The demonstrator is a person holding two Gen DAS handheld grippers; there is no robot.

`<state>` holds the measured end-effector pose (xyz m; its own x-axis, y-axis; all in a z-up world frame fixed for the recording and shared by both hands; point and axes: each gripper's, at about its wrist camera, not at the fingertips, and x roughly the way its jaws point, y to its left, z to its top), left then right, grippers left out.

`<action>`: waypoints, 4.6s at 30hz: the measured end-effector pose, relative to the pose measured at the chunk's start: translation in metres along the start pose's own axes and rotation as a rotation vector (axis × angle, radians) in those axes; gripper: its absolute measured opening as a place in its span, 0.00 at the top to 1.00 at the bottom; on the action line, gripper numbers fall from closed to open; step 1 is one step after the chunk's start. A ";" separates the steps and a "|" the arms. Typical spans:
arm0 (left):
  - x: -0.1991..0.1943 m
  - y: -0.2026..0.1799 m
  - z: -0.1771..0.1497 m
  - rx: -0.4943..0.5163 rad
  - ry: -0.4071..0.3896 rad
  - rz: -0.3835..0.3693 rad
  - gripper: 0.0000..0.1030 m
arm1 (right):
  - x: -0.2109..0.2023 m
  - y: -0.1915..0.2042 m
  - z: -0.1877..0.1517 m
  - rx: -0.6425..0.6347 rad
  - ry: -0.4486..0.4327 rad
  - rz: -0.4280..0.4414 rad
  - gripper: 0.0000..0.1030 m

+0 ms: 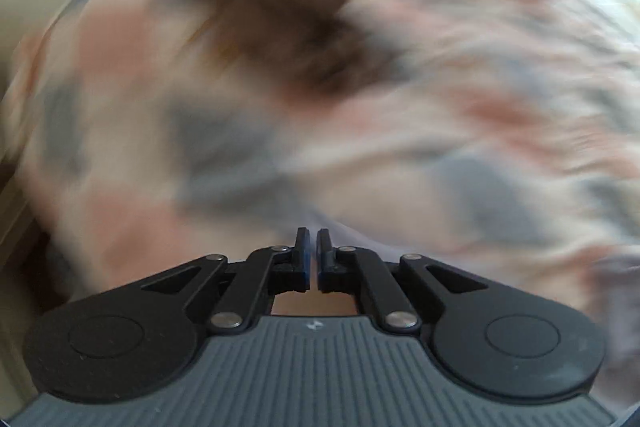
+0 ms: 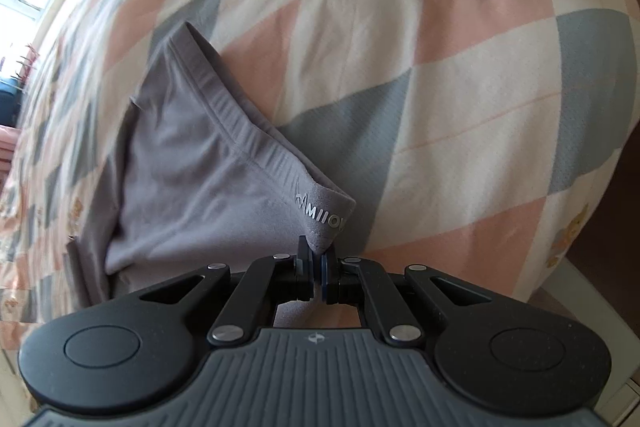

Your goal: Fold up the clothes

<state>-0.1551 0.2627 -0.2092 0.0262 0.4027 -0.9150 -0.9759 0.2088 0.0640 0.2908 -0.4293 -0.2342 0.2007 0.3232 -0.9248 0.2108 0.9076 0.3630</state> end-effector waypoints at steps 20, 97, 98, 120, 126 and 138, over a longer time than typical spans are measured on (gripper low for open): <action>0.047 0.027 -0.014 -0.432 0.059 -0.300 1.00 | 0.036 -0.026 -0.037 0.277 -0.046 -0.042 0.56; 0.119 -0.397 0.166 0.047 0.131 -0.486 0.55 | 0.049 0.189 -0.033 -0.271 -0.081 -0.109 0.21; 0.123 -0.402 0.173 0.026 0.129 -0.492 0.46 | 0.050 0.192 -0.037 -0.269 -0.075 -0.106 0.21; 0.073 -0.395 0.266 0.308 0.021 -0.043 0.56 | 0.075 0.207 -0.035 -0.299 -0.082 -0.131 0.21; 0.100 -0.324 0.235 0.142 0.135 -0.152 0.58 | 0.064 0.203 -0.036 -0.338 -0.085 -0.114 0.21; 0.158 -0.304 0.235 -0.246 0.178 -0.462 0.67 | 0.089 0.240 -0.059 -0.459 0.003 -0.082 0.21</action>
<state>0.1968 0.4717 -0.2793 0.4478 0.1574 -0.8802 -0.8938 0.1049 -0.4360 0.3025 -0.1673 -0.2361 0.1982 0.2460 -0.9488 -0.2194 0.9546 0.2016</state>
